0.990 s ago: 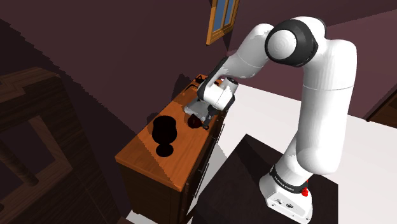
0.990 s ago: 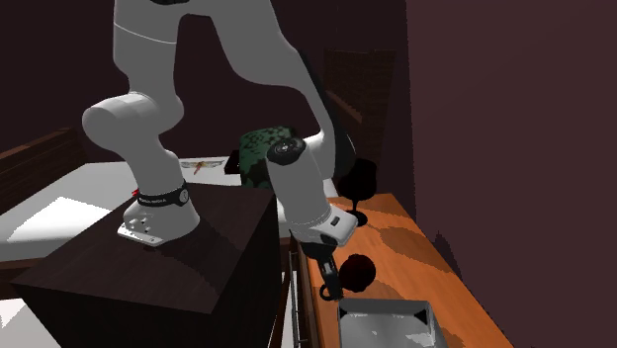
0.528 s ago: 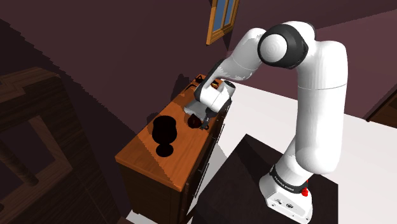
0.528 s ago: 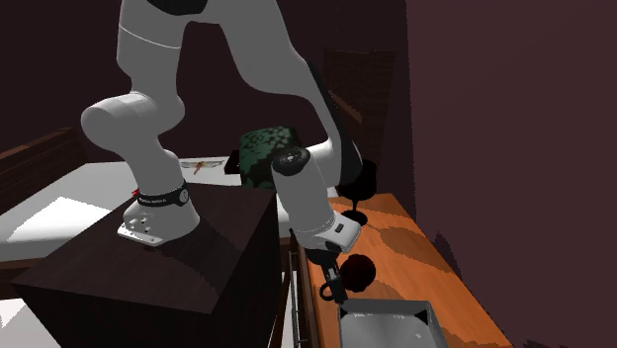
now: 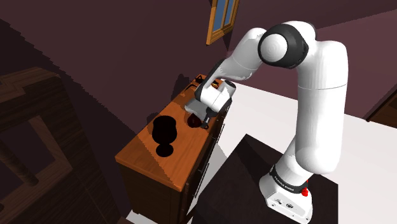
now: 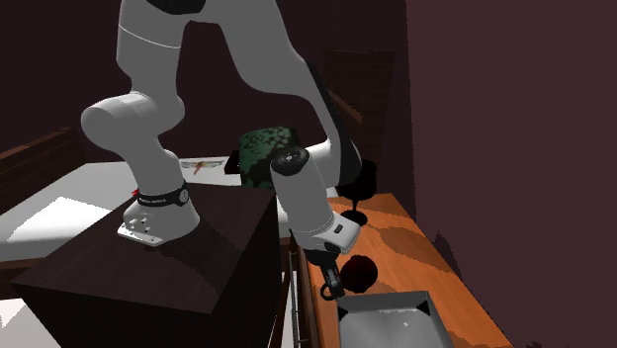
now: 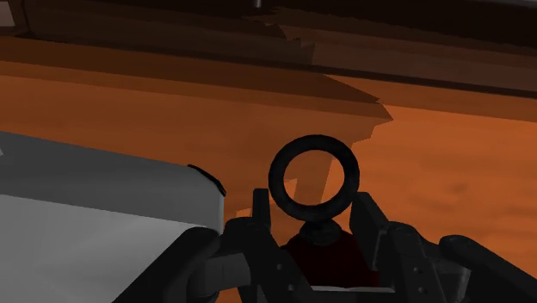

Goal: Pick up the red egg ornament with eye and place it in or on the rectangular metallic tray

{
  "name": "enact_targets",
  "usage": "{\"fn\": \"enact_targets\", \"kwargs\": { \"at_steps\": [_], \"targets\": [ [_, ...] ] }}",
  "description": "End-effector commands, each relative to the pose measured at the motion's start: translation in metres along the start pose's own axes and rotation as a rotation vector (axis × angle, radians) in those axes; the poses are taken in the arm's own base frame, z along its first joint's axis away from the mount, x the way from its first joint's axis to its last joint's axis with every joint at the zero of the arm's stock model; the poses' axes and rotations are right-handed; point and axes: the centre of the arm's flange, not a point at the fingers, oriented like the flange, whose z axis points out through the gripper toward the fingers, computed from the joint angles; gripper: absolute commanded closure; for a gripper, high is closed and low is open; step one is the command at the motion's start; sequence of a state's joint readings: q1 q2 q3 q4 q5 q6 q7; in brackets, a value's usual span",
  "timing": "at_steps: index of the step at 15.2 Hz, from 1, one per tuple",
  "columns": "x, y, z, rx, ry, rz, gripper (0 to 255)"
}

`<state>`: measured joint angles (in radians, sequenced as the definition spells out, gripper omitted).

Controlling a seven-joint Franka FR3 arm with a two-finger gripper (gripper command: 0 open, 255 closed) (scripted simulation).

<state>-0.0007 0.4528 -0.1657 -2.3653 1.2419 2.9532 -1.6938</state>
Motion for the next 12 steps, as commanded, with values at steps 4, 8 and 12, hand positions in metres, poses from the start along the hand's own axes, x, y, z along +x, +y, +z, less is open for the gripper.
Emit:
{"fn": "enact_targets", "kwargs": {
  "at_steps": [4, 8, 12],
  "targets": [
    [-0.003, -0.001, 0.003, 0.003, -0.008, 0.004, 255],
    [0.000, -0.001, -0.005, 0.003, -0.008, 0.003, 255],
    [0.006, 0.000, -0.026, 0.003, -0.008, 0.003, 255]
  ]
}}
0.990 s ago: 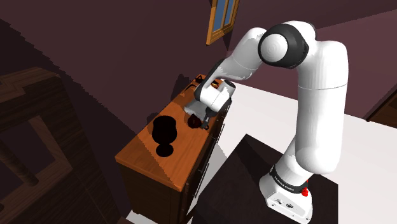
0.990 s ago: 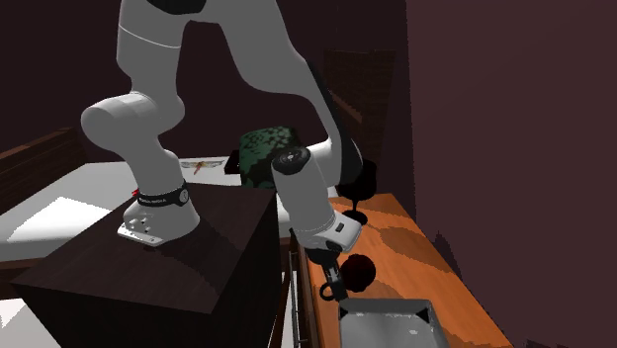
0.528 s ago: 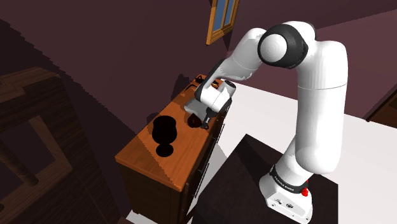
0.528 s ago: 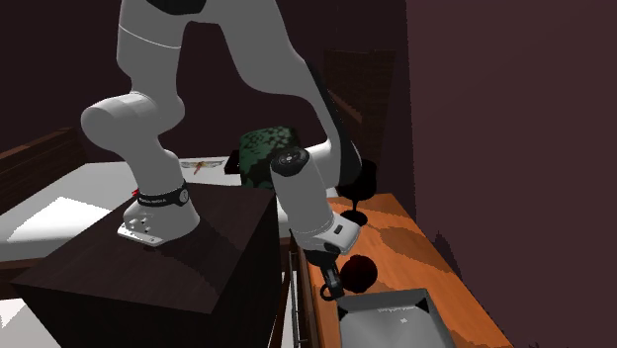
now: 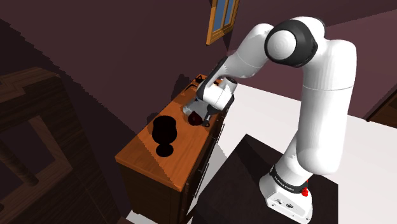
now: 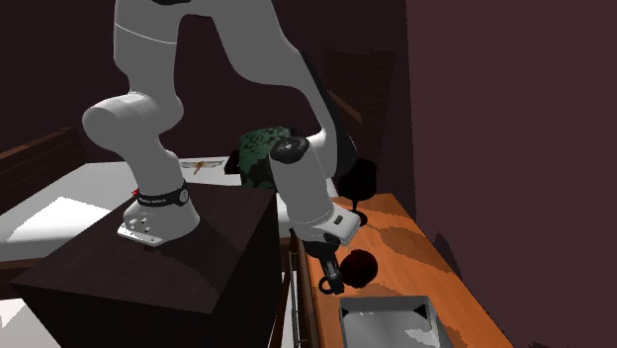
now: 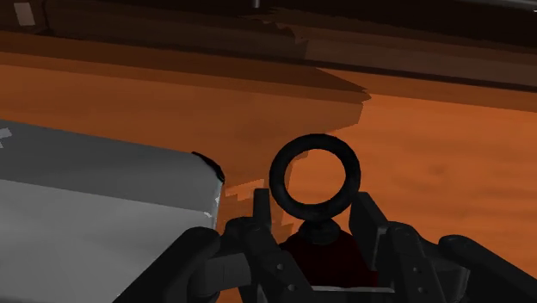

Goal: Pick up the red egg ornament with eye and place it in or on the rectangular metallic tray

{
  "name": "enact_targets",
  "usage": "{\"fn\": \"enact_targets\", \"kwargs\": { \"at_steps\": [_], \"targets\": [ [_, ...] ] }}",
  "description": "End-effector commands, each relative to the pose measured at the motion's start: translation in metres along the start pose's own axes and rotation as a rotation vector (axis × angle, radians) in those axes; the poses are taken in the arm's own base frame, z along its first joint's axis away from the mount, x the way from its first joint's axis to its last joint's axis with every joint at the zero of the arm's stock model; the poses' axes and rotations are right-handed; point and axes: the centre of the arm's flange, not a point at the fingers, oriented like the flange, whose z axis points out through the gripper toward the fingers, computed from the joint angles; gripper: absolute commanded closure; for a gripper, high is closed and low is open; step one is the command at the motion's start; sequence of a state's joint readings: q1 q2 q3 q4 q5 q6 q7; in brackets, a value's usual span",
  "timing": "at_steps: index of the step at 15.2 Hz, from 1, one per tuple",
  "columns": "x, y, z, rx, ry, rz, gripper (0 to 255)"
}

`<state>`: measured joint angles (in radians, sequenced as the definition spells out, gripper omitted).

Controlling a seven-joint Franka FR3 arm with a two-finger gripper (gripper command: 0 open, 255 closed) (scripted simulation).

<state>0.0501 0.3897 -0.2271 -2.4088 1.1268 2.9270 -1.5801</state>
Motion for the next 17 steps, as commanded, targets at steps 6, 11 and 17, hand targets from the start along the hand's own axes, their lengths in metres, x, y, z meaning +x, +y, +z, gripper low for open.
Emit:
{"fn": "enact_targets", "kwargs": {
  "at_steps": [6, 11, 17],
  "targets": [
    [0.010, 0.001, -0.036, 0.000, 0.000, 0.000, 255],
    [0.017, 0.002, -0.061, 0.000, 0.000, 0.000, 255],
    [0.026, 0.002, -0.092, 0.000, 0.000, 0.000, 255]
  ]
}}
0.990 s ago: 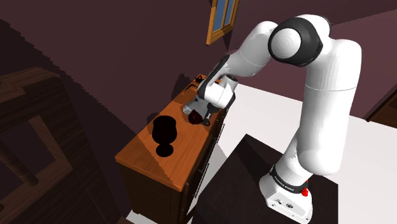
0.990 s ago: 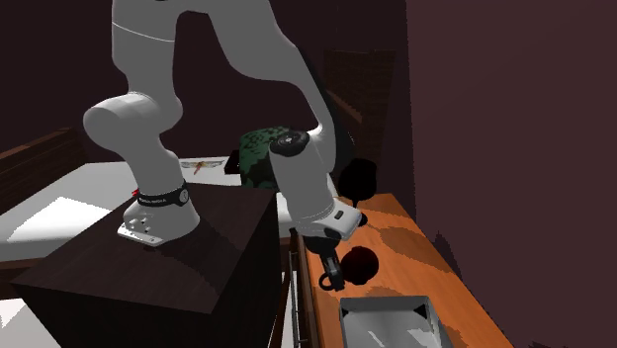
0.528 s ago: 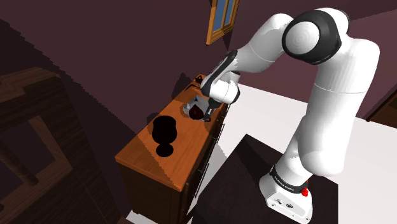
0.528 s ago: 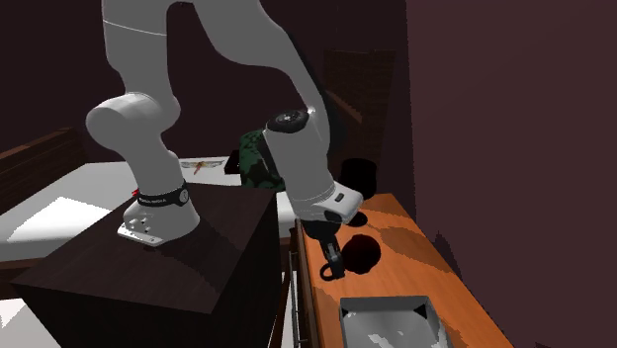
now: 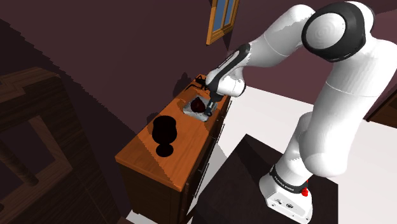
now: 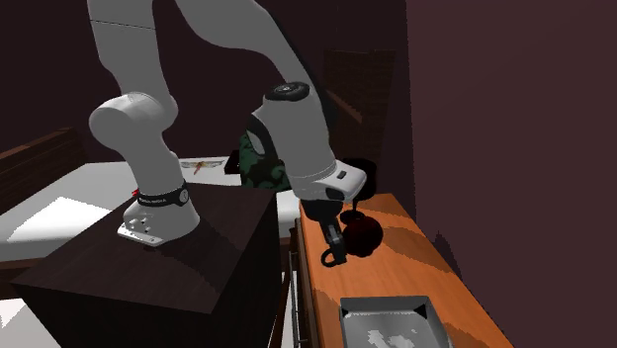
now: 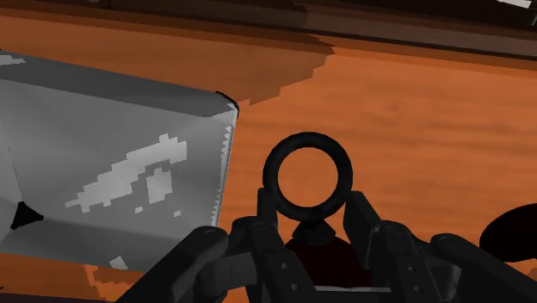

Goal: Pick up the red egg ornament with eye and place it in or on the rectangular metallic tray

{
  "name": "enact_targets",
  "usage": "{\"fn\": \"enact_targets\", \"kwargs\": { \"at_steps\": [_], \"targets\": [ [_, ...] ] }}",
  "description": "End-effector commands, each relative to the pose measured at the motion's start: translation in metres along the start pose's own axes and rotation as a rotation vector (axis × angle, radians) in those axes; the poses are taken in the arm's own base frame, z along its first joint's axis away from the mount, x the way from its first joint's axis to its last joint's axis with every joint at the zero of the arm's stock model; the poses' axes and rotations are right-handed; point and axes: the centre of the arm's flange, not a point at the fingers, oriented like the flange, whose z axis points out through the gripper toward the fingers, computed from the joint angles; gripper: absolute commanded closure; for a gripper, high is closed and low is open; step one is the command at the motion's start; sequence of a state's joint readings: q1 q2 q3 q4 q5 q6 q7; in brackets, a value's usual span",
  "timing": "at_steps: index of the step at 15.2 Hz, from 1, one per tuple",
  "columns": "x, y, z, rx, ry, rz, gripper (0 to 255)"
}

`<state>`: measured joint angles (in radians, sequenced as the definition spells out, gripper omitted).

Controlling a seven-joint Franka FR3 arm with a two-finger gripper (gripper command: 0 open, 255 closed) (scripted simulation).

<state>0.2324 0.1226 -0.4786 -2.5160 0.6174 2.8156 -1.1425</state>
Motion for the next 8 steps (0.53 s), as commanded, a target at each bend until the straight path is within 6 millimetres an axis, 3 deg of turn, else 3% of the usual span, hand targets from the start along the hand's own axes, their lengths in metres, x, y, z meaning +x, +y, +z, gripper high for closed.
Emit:
{"fn": "enact_targets", "kwargs": {
  "at_steps": [1, 8],
  "targets": [
    [0.003, 0.013, -0.003, 0.000, -0.001, 0.000, 255],
    [0.016, 0.104, 0.004, 0.000, -0.001, 0.000, 255]
  ]
}}
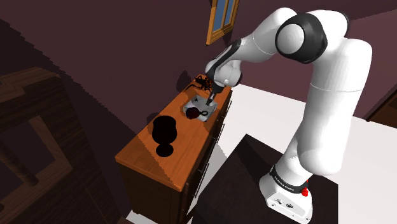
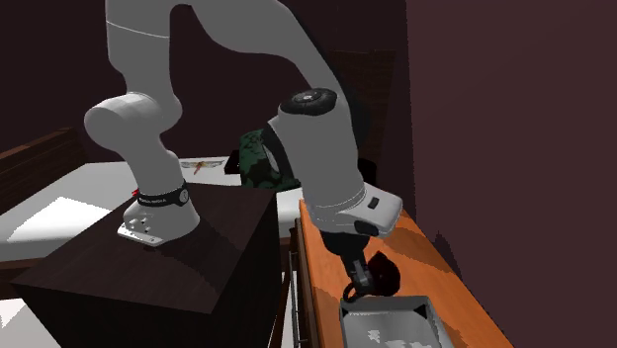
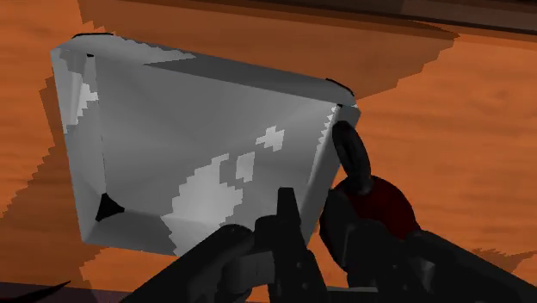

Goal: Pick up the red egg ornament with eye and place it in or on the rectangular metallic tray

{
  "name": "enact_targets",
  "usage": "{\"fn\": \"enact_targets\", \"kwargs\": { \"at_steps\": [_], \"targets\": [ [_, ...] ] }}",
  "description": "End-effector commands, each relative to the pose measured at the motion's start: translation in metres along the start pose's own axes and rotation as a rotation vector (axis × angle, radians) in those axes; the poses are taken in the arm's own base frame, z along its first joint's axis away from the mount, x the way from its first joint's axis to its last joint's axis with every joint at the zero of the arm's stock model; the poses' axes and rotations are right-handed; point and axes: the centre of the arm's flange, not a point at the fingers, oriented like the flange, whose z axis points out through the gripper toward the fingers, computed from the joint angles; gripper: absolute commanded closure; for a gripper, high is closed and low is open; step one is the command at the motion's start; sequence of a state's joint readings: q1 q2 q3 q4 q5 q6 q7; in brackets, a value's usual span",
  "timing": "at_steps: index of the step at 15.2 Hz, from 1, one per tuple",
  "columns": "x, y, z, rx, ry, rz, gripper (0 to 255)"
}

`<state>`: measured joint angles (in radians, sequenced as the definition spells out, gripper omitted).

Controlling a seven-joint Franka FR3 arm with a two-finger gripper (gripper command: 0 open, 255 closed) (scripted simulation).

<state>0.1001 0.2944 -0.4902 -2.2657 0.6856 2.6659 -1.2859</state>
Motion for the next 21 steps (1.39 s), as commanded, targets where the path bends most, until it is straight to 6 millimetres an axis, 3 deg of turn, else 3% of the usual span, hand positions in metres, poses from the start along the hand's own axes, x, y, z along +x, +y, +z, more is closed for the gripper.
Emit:
{"fn": "enact_targets", "kwargs": {
  "at_steps": [1, 4, 5, 6, 14, 21],
  "targets": [
    [0.002, 0.028, 0.001, 0.001, 0.000, -0.002, 255],
    [0.008, 0.067, 0.004, 0.001, 0.000, -0.002, 255],
    [0.007, 0.054, 0.003, 0.000, 0.000, -0.001, 255],
    [0.007, 0.054, 0.003, 0.000, 0.000, -0.001, 0],
    [0.089, -0.011, 0.035, 0.021, -0.049, -0.311, 0],
    [0.141, -0.087, 0.064, 0.039, -0.092, -0.582, 0]
  ]
}}
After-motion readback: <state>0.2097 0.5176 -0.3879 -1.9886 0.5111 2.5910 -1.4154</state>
